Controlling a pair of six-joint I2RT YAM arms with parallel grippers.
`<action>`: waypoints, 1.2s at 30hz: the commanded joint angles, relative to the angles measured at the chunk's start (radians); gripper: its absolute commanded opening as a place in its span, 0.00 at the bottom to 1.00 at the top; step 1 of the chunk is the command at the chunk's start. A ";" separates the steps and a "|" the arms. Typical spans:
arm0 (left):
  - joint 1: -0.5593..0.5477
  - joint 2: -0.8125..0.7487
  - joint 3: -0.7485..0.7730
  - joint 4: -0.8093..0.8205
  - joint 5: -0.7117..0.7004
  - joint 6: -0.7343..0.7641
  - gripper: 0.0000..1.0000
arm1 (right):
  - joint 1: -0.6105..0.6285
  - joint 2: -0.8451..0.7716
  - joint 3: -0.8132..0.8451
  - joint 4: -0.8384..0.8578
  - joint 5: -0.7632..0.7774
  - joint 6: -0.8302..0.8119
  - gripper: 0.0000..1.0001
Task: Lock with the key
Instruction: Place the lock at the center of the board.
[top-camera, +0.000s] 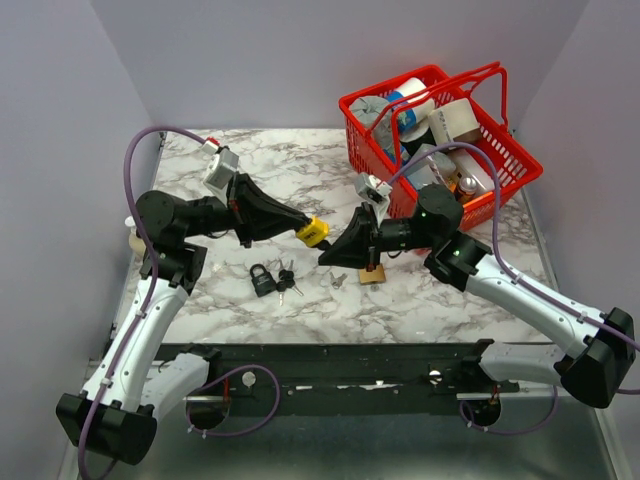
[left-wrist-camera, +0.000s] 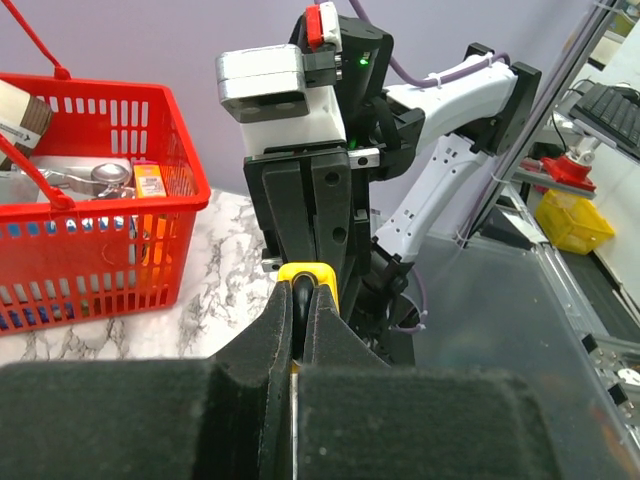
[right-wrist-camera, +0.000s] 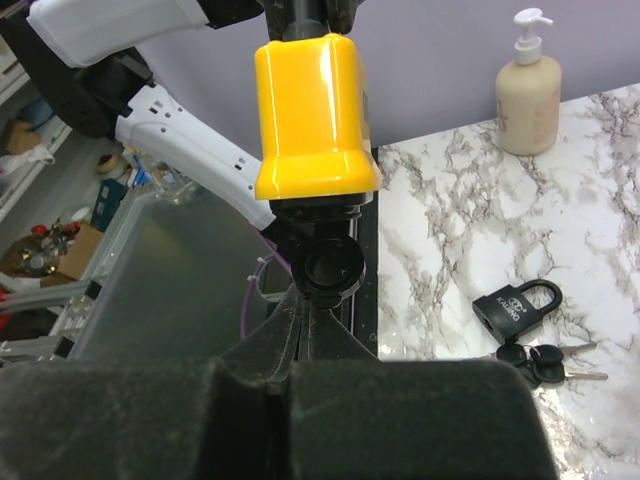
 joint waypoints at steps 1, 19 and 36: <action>-0.013 -0.004 0.019 0.014 -0.021 0.008 0.00 | 0.007 -0.020 0.017 0.027 -0.026 -0.036 0.01; -0.048 0.010 -0.018 0.021 -0.025 -0.037 0.00 | 0.009 -0.031 0.049 -0.016 -0.027 -0.146 0.01; -0.082 0.010 -0.081 -0.002 -0.056 -0.031 0.00 | 0.015 -0.025 0.112 -0.039 -0.023 -0.132 0.01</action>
